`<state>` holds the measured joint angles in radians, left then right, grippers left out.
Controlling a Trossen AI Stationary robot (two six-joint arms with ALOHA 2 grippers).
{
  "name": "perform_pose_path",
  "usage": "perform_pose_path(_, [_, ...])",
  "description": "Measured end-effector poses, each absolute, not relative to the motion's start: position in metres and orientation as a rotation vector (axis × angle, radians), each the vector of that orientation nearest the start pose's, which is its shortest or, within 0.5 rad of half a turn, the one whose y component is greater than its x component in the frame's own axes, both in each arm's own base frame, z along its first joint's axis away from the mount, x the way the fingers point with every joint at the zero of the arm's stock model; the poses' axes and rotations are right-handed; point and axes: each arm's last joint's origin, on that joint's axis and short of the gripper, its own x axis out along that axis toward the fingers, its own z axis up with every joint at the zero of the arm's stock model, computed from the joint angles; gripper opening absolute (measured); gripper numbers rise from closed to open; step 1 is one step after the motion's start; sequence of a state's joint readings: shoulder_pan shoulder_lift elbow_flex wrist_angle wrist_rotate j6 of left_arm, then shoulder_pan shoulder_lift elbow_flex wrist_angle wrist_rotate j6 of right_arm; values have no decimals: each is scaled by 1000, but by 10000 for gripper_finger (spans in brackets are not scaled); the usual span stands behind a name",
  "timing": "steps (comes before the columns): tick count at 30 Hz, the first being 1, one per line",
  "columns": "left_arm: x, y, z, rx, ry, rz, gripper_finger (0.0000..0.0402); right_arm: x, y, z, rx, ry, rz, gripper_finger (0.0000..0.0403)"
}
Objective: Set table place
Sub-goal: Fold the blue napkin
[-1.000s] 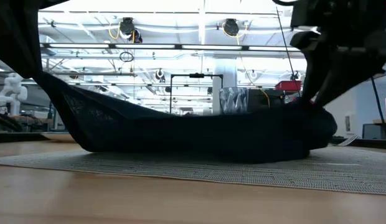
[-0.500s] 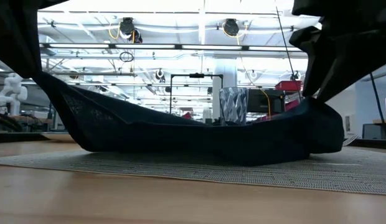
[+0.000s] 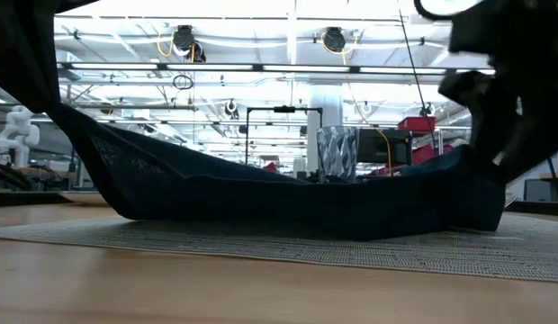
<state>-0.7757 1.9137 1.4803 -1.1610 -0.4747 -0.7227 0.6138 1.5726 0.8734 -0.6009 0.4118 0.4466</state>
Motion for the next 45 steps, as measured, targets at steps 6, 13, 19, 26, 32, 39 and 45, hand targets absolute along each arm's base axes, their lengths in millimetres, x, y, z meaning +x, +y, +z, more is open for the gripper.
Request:
perform_pose_path(6, [262, -238, 210, 324, 1250, 229, 0, 225, 150, 160, -226, 1104, -81, 123])
perform_pose_path(13, [262, -236, 210, 340, 1250, 245, 0, 228, 152, 161, -239, 1073, -47, 45])
perform_pose_path(19, [261, -235, 211, 357, 1243, 259, 0, 227, 155, 162, -248, 1075, -35, 2])
perform_pose_path(26, [259, -232, 218, 410, 1235, 299, 0, 226, 177, 194, -291, 1067, -9, 0])
perform_pose_path(32, [258, -232, 259, 458, 1149, 338, 0, 219, 200, 258, -366, 1050, -3, 0])
perform_pose_path(39, [239, -231, 328, 441, 956, 364, 0, 197, 206, 329, -443, 1008, -64, 0])
perform_pose_path(45, [230, -229, 350, 382, 915, 332, 0, 187, 204, 355, -379, 1046, -43, 0])
